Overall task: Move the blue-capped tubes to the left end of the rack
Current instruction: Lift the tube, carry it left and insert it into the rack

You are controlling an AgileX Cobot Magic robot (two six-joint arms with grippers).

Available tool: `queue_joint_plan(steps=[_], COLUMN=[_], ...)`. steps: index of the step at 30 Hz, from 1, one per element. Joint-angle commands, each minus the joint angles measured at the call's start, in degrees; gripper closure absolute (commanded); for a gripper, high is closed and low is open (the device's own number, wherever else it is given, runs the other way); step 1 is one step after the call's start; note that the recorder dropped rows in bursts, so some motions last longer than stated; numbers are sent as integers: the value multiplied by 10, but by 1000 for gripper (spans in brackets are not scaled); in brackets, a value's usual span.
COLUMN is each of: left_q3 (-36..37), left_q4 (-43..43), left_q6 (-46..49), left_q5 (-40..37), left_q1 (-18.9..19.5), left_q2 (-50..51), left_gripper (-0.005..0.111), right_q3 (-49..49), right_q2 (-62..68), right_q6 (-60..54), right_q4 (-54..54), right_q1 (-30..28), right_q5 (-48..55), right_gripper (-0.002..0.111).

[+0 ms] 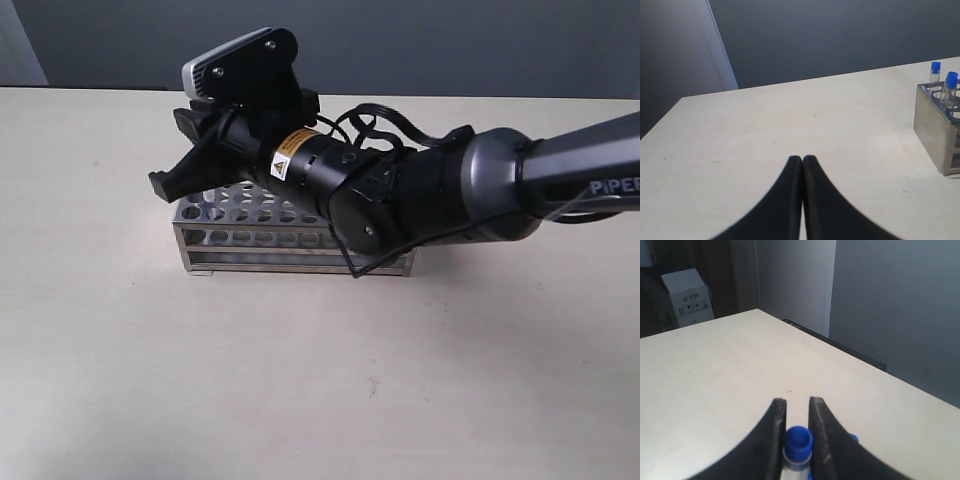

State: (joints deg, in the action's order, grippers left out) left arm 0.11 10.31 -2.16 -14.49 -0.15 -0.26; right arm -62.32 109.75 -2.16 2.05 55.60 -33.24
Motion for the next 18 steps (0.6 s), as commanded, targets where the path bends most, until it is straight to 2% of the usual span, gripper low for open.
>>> queue_joint_plan(steps=[1, 6, 18], left_q3=[-1, -1, -1], left_q4=[-1, -1, -1], left_q6=[-2, -2, -2], left_q5=[8, 8, 8], left_q1=[-4, -4, -4], left_q2=[3, 3, 3], left_gripper=[106, 106, 106], right_q3=[-21, -39, -54], right_q2=[12, 20, 62], right_q6=[22, 48, 52], right_q4=[-27, -69, -69], right_q1=[1, 5, 5], right_q5=[6, 16, 35], right_gripper=[109, 109, 109])
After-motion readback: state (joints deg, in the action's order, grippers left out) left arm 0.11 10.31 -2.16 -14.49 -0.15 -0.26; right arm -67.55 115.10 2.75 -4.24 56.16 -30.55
